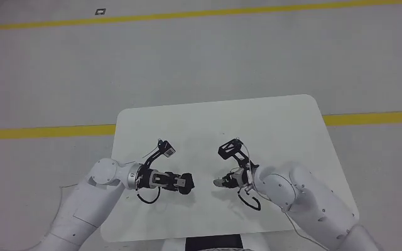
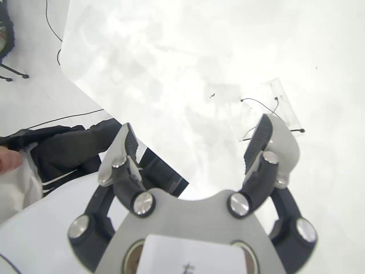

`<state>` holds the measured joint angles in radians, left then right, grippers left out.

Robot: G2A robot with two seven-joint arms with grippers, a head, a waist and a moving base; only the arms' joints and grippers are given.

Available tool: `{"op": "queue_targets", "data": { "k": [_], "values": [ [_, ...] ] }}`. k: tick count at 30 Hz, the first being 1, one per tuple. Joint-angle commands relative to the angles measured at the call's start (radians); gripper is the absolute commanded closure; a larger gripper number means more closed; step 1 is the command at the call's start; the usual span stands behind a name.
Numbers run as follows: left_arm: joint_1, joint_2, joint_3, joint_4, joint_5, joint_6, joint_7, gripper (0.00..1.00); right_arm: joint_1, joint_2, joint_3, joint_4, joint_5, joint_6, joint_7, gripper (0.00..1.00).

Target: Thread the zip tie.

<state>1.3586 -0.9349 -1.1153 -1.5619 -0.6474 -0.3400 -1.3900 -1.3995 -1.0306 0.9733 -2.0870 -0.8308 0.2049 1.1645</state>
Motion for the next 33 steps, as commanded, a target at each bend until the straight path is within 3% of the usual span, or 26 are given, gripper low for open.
{"op": "queue_targets", "data": {
  "k": [1, 6, 9, 17, 22, 28, 33],
  "values": [
    [0.0, 0.0, 0.0, 0.0, 0.0, 0.0, 0.0, 1.0, -0.004, 0.0, 0.002, 0.01, -0.004, 0.0, -0.021, 0.0],
    [0.0, 0.0, 0.0, 0.0, 0.0, 0.0, 0.0, 1.0, 0.023, -0.009, -0.024, 0.025, -0.039, 0.135, 0.087, 0.0],
    [0.0, 0.0, 0.0, 0.0, 0.0, 0.0, 0.0, 1.0, 0.036, -0.027, -0.025, 0.063, -0.033, 0.135, 0.113, 0.0],
    [0.0, 0.0, 0.0, 0.0, 0.0, 0.0, 0.0, 1.0, 0.033, -0.027, -0.027, 0.066, -0.033, 0.129, 0.099, 0.0],
    [0.0, 0.0, 0.0, 0.0, 0.0, 0.0, 0.0, 1.0, 0.047, -0.036, -0.064, 0.105, -0.065, 0.135, 0.088, 0.0],
    [0.0, 0.0, 0.0, 0.0, 0.0, 0.0, 0.0, 1.0, 0.087, -0.079, -0.068, 0.227, -0.062, 0.135, 0.096, 0.0],
    [0.0, 0.0, 0.0, 0.0, 0.0, 0.0, 0.0, 1.0, 0.074, -0.125, -0.008, 0.267, -0.063, 0.135, 0.09, 0.0]
  ]
}}
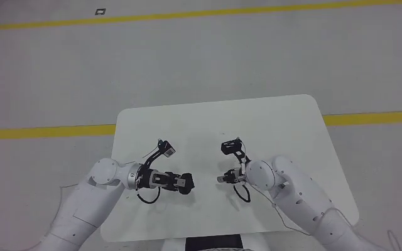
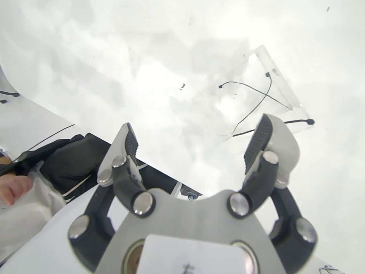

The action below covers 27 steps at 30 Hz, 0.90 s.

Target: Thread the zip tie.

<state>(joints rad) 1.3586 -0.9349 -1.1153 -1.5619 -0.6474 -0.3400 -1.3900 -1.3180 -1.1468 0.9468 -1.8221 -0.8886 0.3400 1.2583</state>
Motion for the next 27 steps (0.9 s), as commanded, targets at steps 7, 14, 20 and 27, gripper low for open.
{"op": "queue_targets", "data": {
  "k": [7, 14, 20, 27],
  "values": [
    [0.0, 0.0, 0.0, 0.0, 0.0, 0.0, 0.0, 1.0, -0.029, -0.026, 0.048, -0.013, -0.026, 0.0, -0.008, 0.0],
    [0.0, 0.0, 0.0, 0.0, 0.0, 0.0, 0.0, 1.0, -0.04, -0.025, 0.04, -0.01, -0.07, -0.003, -0.036, 0.0],
    [0.0, 0.0, 0.0, 0.0, 0.0, 0.0, 0.0, 1.0, -0.04, -0.025, 0.038, -0.022, -0.091, 0.0, -0.021, 0.63],
    [0.0, 0.0, 0.0, 0.0, 0.0, 0.0, 0.0, 1.0, -0.048, -0.032, 0.051, -0.01, -0.133, 0.0, -0.012, 0.67]
  ]
}}
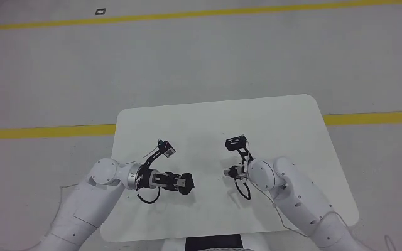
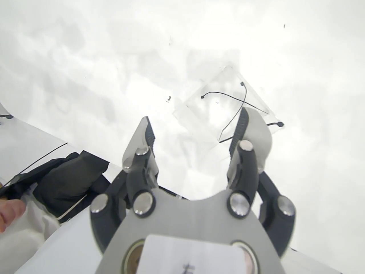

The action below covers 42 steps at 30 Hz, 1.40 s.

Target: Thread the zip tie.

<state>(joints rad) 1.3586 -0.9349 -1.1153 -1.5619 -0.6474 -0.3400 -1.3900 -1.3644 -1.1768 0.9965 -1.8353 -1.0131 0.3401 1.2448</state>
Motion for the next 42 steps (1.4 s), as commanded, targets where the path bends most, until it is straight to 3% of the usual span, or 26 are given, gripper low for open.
{"op": "queue_targets", "data": {
  "k": [1, 27, 33, 42],
  "values": [
    [0.0, 0.0, 0.0, 0.0, 0.0, 0.0, 0.0, 1.0, -0.002, -0.003, 0.002, 0.007, -0.013, 0.0, 0.004, 0.67],
    [0.0, 0.0, 0.0, 0.0, 0.0, 0.0, 0.0, 1.0, -0.015, -0.077, 0.002, 0.057, -0.303, 0.0, 0.087, 0.71],
    [0.0, 0.0, 0.0, 0.0, 0.0, 0.0, 0.0, 1.0, -0.018, -0.1, 0.016, 0.08, -0.376, 0.0, 0.075, 0.67],
    [0.0, 0.0, 0.0, 0.0, 0.0, 0.0, 0.0, 1.0, -0.024, -0.138, 0.024, 0.1, -0.417, 0.0, 0.085, 0.67]
  ]
}}
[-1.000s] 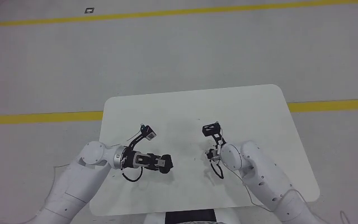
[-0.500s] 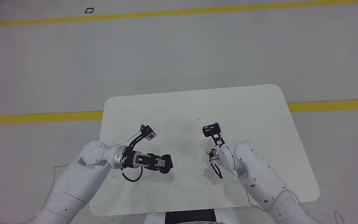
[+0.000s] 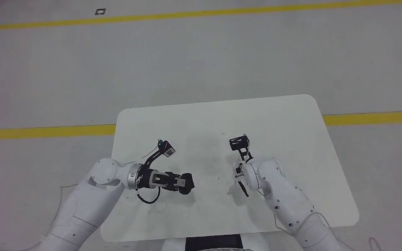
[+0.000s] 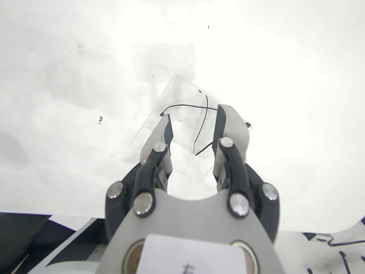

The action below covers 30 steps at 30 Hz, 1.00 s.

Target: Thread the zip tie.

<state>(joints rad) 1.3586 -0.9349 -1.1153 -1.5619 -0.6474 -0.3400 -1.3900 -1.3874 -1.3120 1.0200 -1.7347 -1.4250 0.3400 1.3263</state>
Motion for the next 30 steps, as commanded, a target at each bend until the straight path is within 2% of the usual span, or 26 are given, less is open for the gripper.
{"op": "queue_targets", "data": {
  "k": [1, 9, 30],
  "values": [
    [0.0, 0.0, 0.0, 0.0, 0.0, 0.0, 0.0, 1.0, -0.003, -0.006, -0.003, -0.001, -0.012, 0.0, 0.013, 0.67],
    [0.0, 0.0, 0.0, 0.0, 0.0, 0.0, 0.0, 1.0, -0.008, -0.028, 0.008, 0.007, -0.046, 0.0, 0.057, 0.82],
    [0.0, 0.0, 0.0, 0.0, 0.0, 0.0, 0.0, 1.0, -0.014, -0.089, 0.048, 0.077, -0.114, 0.0, 0.06, 0.82]
  ]
}}
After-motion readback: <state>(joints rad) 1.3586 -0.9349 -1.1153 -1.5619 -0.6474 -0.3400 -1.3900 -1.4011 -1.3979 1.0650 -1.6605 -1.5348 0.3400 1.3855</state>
